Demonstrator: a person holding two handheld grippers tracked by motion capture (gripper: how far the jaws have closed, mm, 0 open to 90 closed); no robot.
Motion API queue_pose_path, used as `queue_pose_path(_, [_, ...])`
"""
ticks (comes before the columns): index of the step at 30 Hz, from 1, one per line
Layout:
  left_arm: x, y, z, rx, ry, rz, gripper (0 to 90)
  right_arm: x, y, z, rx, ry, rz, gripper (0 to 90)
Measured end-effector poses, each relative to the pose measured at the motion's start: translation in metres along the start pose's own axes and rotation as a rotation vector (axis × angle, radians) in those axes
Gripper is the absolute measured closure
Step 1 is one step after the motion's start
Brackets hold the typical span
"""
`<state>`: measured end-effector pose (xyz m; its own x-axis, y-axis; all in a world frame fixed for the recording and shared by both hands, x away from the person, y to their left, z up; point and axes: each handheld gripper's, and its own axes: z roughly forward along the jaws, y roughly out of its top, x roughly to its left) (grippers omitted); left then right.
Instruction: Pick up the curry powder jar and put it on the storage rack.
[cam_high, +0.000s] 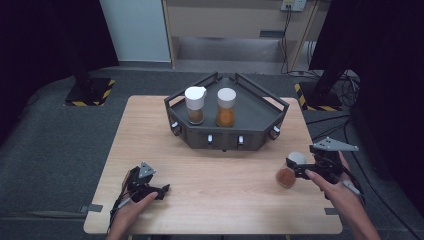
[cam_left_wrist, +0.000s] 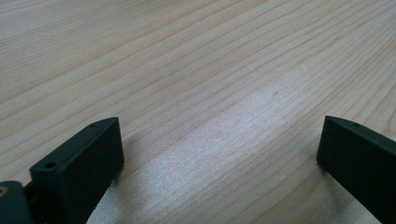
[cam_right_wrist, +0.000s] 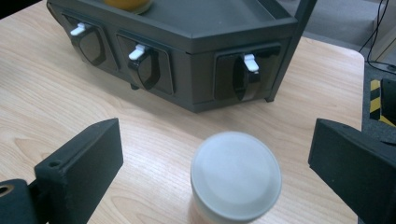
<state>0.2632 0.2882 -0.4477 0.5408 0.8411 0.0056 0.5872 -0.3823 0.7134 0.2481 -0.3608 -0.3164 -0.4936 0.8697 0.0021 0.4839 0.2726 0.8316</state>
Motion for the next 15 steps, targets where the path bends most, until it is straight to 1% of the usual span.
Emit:
queue_pose_path(12, [0.000,0.000,0.000,0.000,0.000,0.000,0.0,-0.004,-0.020,-0.001,0.005,-0.004,0.022,3.1])
queue_pose_path(15, [0.000,0.000,0.000,0.000,0.000,0.000,0.0,-0.005,-0.025,0.000,0.008,-0.004,0.035,3.1])
